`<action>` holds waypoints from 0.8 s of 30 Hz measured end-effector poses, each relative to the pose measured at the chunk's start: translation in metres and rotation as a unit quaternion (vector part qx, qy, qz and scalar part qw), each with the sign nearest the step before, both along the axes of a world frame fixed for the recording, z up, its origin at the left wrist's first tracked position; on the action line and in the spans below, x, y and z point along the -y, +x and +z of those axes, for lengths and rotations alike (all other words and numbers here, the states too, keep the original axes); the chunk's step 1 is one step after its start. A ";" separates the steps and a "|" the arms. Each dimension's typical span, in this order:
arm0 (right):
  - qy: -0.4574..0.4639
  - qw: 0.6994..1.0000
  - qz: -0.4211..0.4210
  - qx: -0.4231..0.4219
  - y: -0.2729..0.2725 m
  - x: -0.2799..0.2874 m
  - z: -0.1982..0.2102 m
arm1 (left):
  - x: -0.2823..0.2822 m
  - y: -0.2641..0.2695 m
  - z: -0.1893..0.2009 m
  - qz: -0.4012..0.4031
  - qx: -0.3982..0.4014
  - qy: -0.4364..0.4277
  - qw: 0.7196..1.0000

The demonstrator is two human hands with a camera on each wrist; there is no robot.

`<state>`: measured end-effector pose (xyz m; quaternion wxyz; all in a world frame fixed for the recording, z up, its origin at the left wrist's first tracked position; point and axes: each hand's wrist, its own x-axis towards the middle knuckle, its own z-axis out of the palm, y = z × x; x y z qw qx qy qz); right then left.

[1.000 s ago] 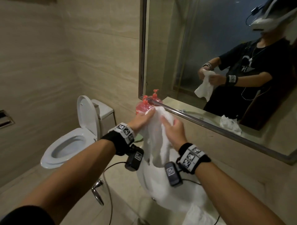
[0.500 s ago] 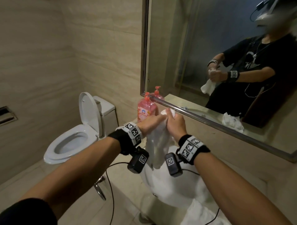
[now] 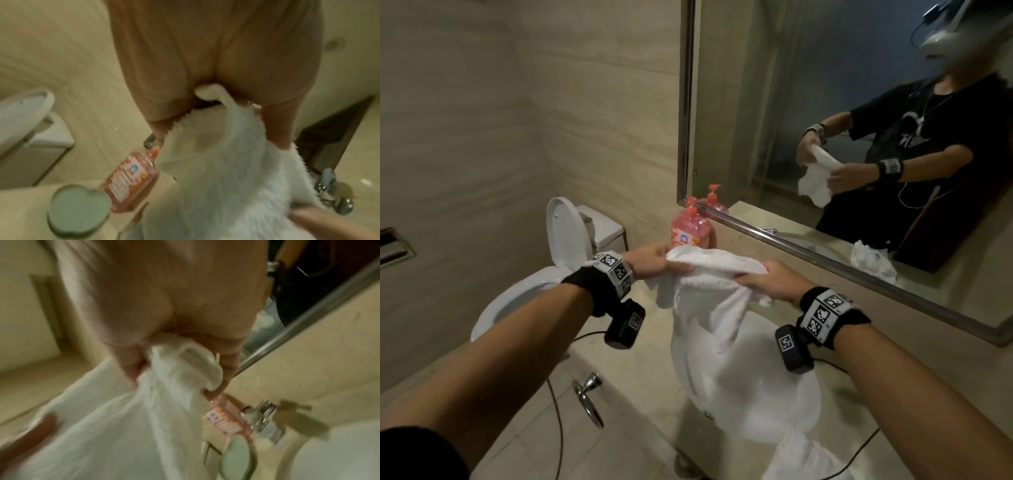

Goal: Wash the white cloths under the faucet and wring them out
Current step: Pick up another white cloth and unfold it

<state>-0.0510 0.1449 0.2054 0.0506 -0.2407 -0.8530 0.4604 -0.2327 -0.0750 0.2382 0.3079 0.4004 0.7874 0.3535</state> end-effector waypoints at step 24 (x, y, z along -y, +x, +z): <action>0.010 0.977 -0.141 -0.161 -0.027 0.043 0.006 | -0.037 0.048 0.010 -0.064 -0.131 -0.077 0.986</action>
